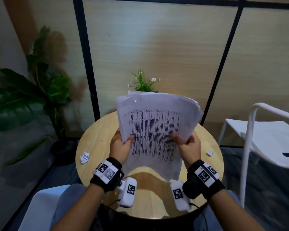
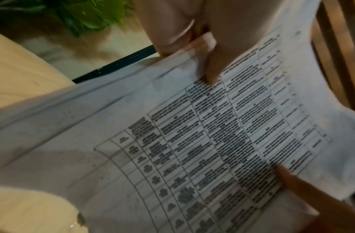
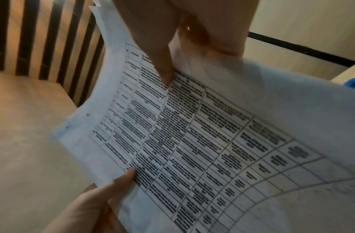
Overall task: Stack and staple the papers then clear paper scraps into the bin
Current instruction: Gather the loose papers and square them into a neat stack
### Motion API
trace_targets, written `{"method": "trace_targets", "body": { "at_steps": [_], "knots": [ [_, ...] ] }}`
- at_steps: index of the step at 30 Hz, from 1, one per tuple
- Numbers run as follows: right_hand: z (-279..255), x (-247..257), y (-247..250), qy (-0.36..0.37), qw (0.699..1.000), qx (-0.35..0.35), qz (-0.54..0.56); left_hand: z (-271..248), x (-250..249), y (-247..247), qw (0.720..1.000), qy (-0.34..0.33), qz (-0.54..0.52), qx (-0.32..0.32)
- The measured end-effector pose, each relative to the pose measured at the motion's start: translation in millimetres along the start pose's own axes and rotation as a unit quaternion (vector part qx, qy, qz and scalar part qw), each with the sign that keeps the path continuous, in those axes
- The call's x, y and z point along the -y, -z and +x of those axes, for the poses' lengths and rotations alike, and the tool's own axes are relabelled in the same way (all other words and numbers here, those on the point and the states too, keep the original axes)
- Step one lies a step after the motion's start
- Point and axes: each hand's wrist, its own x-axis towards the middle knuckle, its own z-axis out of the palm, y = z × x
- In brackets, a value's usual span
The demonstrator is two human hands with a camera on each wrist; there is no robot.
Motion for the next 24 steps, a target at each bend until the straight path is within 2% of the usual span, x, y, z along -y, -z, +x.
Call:
{"method": "trace_targets", "body": {
  "at_steps": [1, 3, 6, 8, 13, 16, 17, 21, 24],
  "knots": [
    [-0.2, -0.1, 1.7, 0.005, 1.0, 0.002, 0.004, -0.2, -1.5, 0.6, 1.0, 0.008, -0.021, 0.004],
    [-0.2, -6.6, 5.1, 0.003, 0.998, -0.004, -0.058, -3.6, 1.9, 0.9, 0.998, 0.032, -0.056, 0.027],
    [-0.3, -17.8, 8.1, 0.004, 0.991, -0.017, -0.129, -3.6, 12.4, 0.4, 0.999, 0.025, 0.0, 0.045],
    [0.7, -11.6, 6.0, 0.002, 0.993, -0.022, -0.112, 0.6, 4.9, -1.6, 0.999, 0.009, -0.02, 0.04],
    [10.4, 24.1, -3.0, 0.07, 0.997, -0.016, -0.038, 13.0, -32.7, -0.2, 0.993, -0.074, -0.087, 0.003],
    [10.7, 31.2, 3.2, 0.106, 0.994, 0.001, -0.016, 10.2, -39.4, 4.8, 0.988, -0.064, -0.14, -0.002],
    [8.7, 27.4, 6.7, 0.1, 0.995, 0.01, -0.022, 7.3, -36.1, 5.6, 0.988, -0.056, -0.147, 0.003],
    [0.6, -1.2, 16.5, 0.002, 1.0, 0.011, -0.019, 0.0, -12.8, 1.2, 0.99, 0.018, -0.135, 0.022],
    [4.9, -0.5, 12.4, 0.012, 0.998, 0.001, -0.057, 4.0, -14.2, -4.9, 0.995, 0.017, -0.097, 0.013]
  ]
}}
